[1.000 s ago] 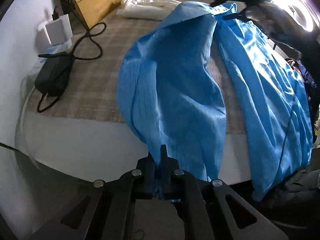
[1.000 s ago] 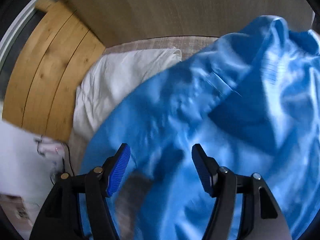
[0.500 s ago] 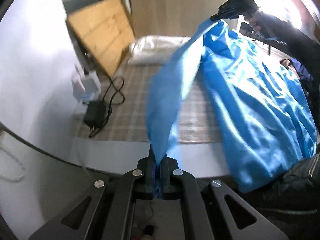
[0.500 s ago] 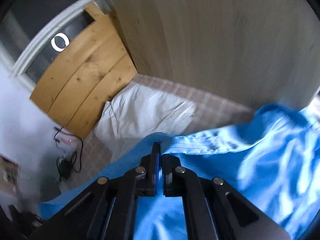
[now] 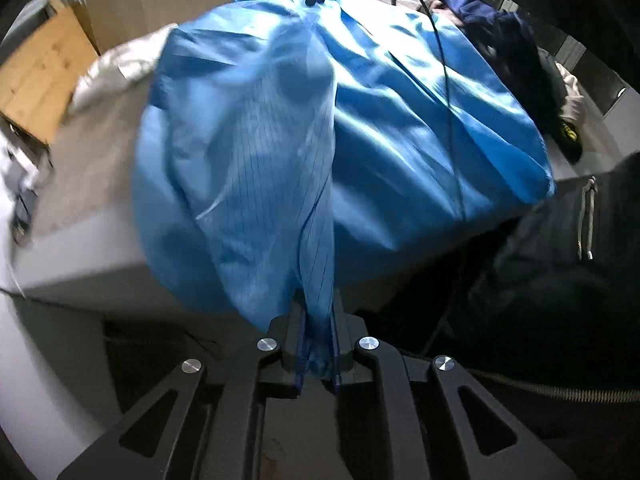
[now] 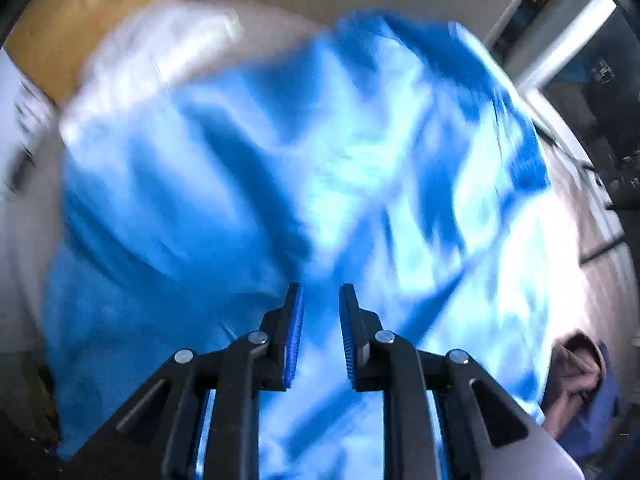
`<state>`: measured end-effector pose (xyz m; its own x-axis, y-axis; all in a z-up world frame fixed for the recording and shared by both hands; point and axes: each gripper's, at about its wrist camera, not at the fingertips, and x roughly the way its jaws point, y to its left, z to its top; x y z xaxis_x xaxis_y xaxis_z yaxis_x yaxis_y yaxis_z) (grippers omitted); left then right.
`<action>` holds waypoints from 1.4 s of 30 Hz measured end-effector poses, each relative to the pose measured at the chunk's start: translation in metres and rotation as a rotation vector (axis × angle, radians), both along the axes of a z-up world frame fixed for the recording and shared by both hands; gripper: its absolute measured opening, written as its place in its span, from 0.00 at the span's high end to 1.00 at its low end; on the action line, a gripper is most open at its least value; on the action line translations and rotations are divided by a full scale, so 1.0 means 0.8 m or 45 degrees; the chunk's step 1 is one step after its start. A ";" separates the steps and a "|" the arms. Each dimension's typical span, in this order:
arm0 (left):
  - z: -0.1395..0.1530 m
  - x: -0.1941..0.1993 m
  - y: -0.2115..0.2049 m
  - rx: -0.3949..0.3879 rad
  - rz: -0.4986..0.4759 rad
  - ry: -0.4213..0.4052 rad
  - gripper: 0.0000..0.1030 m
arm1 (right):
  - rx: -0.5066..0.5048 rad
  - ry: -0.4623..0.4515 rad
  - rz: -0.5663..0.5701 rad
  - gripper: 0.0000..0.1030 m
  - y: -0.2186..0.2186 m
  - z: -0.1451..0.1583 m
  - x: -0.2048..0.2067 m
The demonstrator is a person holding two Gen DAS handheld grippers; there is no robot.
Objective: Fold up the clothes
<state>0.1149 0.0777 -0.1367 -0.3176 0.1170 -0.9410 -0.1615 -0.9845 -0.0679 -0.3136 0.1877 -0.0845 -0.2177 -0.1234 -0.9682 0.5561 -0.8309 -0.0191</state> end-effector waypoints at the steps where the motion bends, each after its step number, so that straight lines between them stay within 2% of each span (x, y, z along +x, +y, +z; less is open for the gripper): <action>1: 0.000 0.010 -0.005 0.036 0.039 -0.004 0.86 | 0.038 -0.008 0.008 0.82 0.004 -0.006 0.005; 3: 0.003 0.024 -0.025 0.058 0.126 0.008 0.83 | 0.099 -0.018 0.029 0.82 0.008 -0.013 0.016; 4: 0.004 0.029 -0.038 0.065 0.174 0.020 0.83 | 0.065 0.009 0.064 0.81 -0.005 0.000 0.023; 6: 0.000 0.032 -0.072 0.059 0.274 0.042 0.83 | -0.001 0.061 0.137 0.70 -0.034 0.025 0.038; 7: -0.003 0.032 -0.088 0.047 0.322 0.053 0.84 | -0.028 0.080 0.192 0.58 -0.061 0.031 0.047; 8: -0.006 0.032 -0.104 0.035 0.369 0.064 0.84 | -0.054 0.099 0.248 0.50 -0.088 0.037 0.056; 10: -0.019 0.030 -0.131 0.030 0.435 0.070 0.84 | -0.080 0.115 0.336 0.49 -0.137 0.038 0.070; 13: -0.023 0.035 -0.161 0.031 0.512 0.087 0.83 | -0.033 0.087 0.435 0.49 -0.218 0.008 0.080; 15: -0.030 0.037 -0.173 0.097 0.535 0.102 0.75 | -0.001 0.072 0.476 0.49 -0.251 -0.012 0.084; 18: -0.057 0.020 -0.178 0.159 0.515 0.089 0.75 | 0.055 0.059 0.511 0.49 -0.284 -0.037 0.092; 22: -0.093 -0.019 -0.166 0.274 0.441 0.076 0.71 | 0.084 -0.003 0.452 0.49 -0.295 -0.062 0.079; 26: -0.114 -0.043 -0.167 0.342 0.445 0.063 0.65 | -0.003 -0.063 0.380 0.49 -0.294 -0.055 0.063; 29: -0.120 -0.052 -0.164 0.371 0.429 0.059 0.65 | -0.004 -0.056 0.379 0.49 -0.300 -0.046 0.059; 31: -0.116 -0.052 -0.160 0.382 0.405 0.084 0.68 | 0.030 -0.046 0.385 0.45 -0.306 -0.047 0.057; 32: -0.113 -0.051 -0.158 0.387 0.396 0.102 0.76 | 0.054 -0.042 0.388 0.43 -0.309 -0.050 0.057; 33: -0.112 -0.050 -0.158 0.402 0.393 0.110 0.93 | 0.076 -0.047 0.390 0.43 -0.312 -0.055 0.054; 34: -0.111 -0.049 -0.158 0.418 0.390 0.118 0.99 | 0.091 -0.056 0.385 0.43 -0.315 -0.060 0.051; 38: -0.105 -0.046 -0.157 0.434 0.376 0.135 0.99 | 0.106 -0.069 0.376 0.43 -0.323 -0.073 0.046; 39: -0.102 -0.044 -0.157 0.426 0.376 0.140 0.99 | 0.117 -0.058 0.381 0.44 -0.325 -0.075 0.046; 40: -0.098 -0.043 -0.158 0.419 0.376 0.145 1.00 | 0.146 -0.025 0.406 0.58 -0.326 -0.077 0.049; 41: -0.092 -0.040 -0.160 0.412 0.376 0.154 1.00 | 0.172 0.003 0.427 0.92 -0.326 -0.077 0.050; 42: -0.087 -0.036 -0.162 0.406 0.375 0.163 1.00 | 0.179 0.008 0.427 0.98 -0.322 -0.075 0.049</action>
